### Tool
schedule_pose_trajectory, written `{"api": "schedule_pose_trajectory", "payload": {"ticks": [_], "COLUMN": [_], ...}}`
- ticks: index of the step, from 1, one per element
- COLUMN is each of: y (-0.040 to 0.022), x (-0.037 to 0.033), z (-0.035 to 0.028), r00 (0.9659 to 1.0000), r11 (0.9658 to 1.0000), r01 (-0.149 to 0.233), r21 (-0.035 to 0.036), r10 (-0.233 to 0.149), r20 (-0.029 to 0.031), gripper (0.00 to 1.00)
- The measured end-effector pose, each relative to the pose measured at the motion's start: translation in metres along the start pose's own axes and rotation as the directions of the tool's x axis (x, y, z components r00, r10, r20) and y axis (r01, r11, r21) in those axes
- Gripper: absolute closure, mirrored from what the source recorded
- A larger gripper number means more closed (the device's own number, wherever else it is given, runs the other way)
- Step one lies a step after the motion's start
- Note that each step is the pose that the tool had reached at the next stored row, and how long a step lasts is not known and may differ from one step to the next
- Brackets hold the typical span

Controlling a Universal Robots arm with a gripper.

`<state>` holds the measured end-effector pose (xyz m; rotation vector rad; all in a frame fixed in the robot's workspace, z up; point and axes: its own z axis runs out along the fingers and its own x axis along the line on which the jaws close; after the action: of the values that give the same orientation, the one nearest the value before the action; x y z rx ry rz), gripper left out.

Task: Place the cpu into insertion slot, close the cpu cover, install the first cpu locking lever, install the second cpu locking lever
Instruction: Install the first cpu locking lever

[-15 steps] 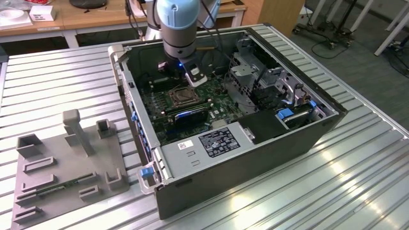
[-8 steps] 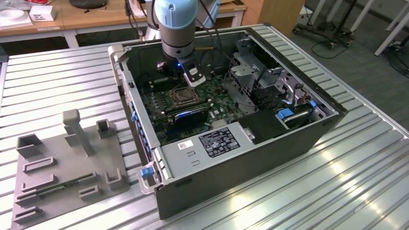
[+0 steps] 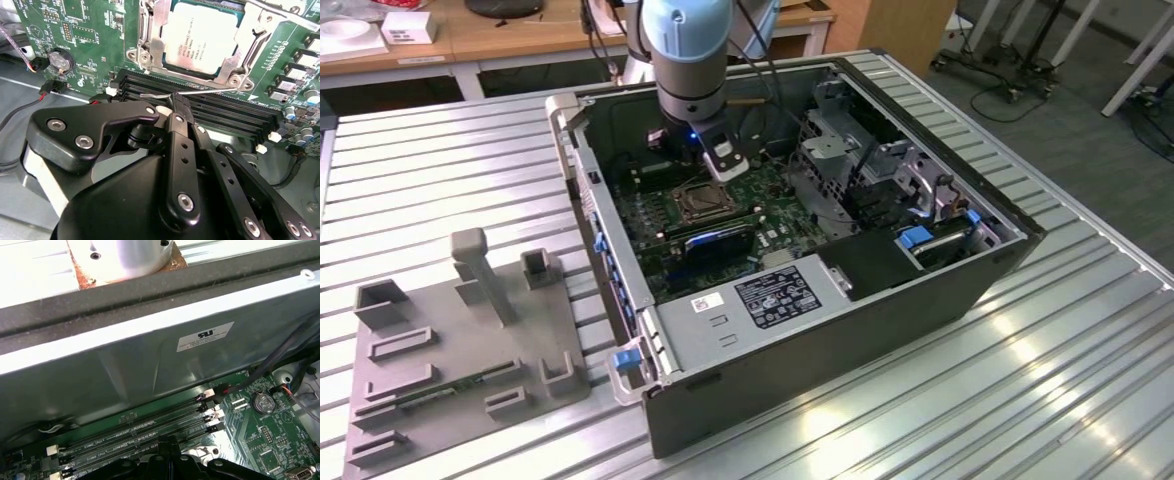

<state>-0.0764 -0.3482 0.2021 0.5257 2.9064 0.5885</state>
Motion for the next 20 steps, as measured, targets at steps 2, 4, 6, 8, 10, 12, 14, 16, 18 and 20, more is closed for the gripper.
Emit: {"api": "schedule_pose_trajectory", "payload": {"ticks": [2, 4, 6, 8, 10, 12, 14, 16, 18, 20], "y": [0.0005, 0.0008, 0.0008, 0.0005, 0.0001, -0.0004, -0.0008, -0.0011, -0.0014, -0.0018], "x": [0.0002, 0.0003, 0.0004, 0.0004, 0.0004, 0.0003, -0.0001, -0.0005, -0.0009, -0.0012], "z": [0.0003, 0.0005, 0.0008, 0.0014, 0.0025, 0.0038, 0.0052, 0.0063, 0.0074, 0.0082], "r00": [1.0, 1.0, 1.0, 1.0, 0.9999, 0.9999, 0.9999, 0.9999, 0.9998, 0.9998], "r11": [1.0, 1.0, 1.0, 1.0, 0.9999, 0.9999, 0.9999, 0.9999, 0.9999, 0.9998], "r01": [-0.002, -0.004, -0.006, -0.008, -0.01, -0.012, -0.014, -0.015, -0.017, -0.018], "r21": [0.0001, 0.0002, 0.0005, 0.0004, 0.0006, 0.0008, 0.0008, 0.001, 0.0012, 0.0014], "r10": [0.002, 0.004, 0.006, 0.008, 0.01, 0.012, 0.014, 0.015, 0.017, 0.018], "r20": [0.0008, 0.0019, 0.0028, 0.0037, 0.0045, 0.0054, 0.006, 0.0067, 0.0074, 0.0079], "gripper": [0.89, 0.89, 0.89, 0.89, 0.89, 0.89, 0.89, 0.89, 0.89, 0.89]}}
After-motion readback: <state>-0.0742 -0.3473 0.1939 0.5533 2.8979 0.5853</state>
